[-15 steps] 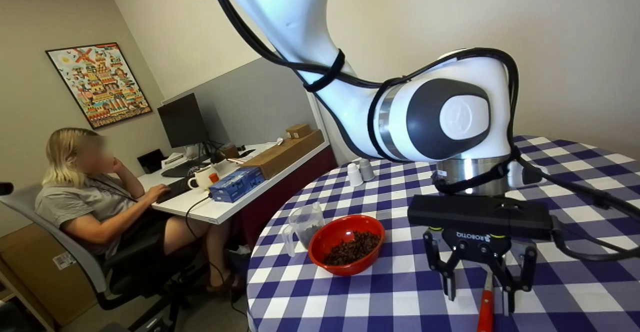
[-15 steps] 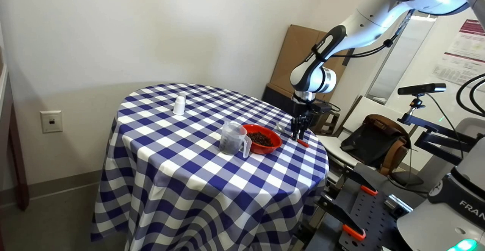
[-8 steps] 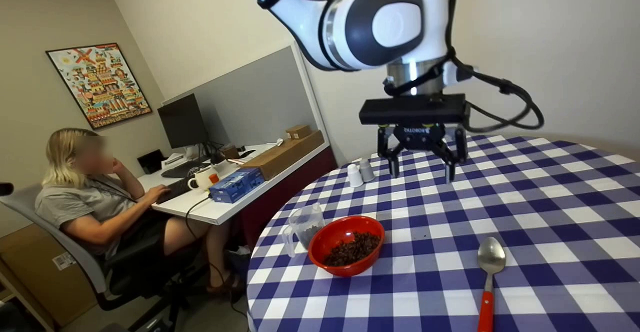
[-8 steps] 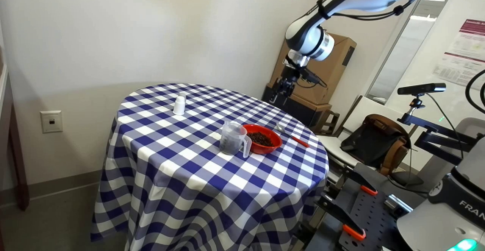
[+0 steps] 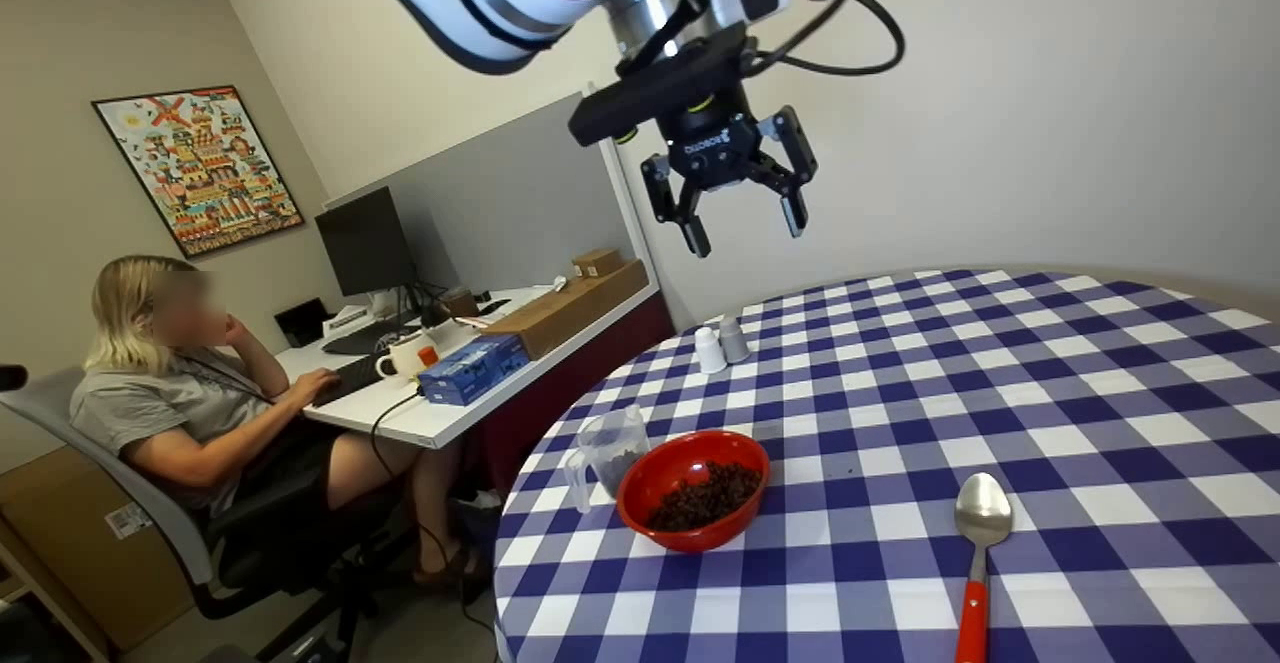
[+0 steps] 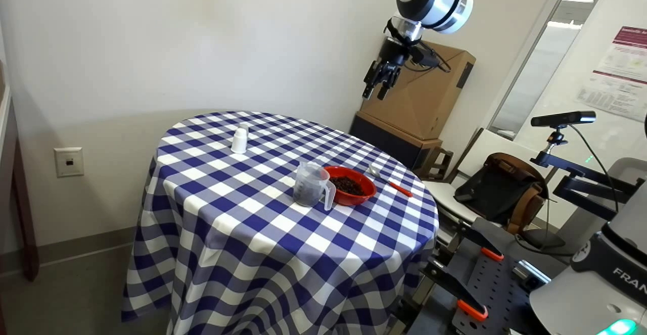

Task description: Use the spoon to transfer beans from the red bowl to the jar

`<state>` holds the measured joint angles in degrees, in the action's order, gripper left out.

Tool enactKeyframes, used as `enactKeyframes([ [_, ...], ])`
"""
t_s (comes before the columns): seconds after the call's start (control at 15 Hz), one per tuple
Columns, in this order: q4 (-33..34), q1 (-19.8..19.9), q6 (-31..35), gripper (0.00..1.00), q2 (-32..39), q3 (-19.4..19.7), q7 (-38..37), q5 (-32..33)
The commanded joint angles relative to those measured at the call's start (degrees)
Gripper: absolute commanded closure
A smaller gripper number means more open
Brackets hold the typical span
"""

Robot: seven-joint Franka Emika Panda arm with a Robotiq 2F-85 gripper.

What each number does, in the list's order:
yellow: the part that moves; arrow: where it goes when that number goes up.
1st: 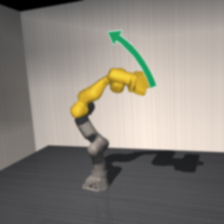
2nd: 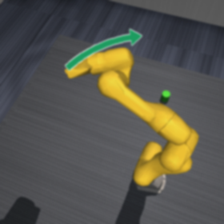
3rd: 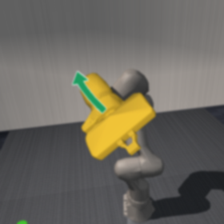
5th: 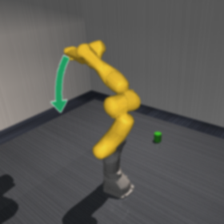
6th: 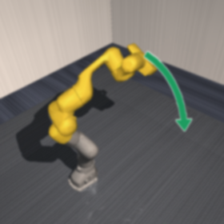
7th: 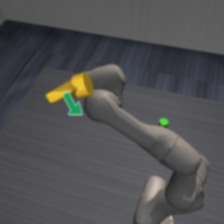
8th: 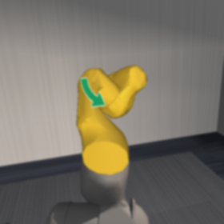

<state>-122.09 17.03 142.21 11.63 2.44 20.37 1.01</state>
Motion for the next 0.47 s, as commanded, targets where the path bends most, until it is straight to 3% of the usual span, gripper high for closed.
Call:
enactKeyframes([
  [0.0,-14.1,-6.5,5.5,0.0,-12.5,3.5,-13.9,10.2],
  [0.07,-5.9,-5.1,2.2,0.0,-5.3,3.2,-7.3,5.5],
  [0.2,-10.7,-6.8,3.3,0.0,-9.7,3.4,-11.9,8.4],
  [0.4,-12.9,-7.0,3.6,0.0,-11.8,3.7,-12.6,8.7],
])
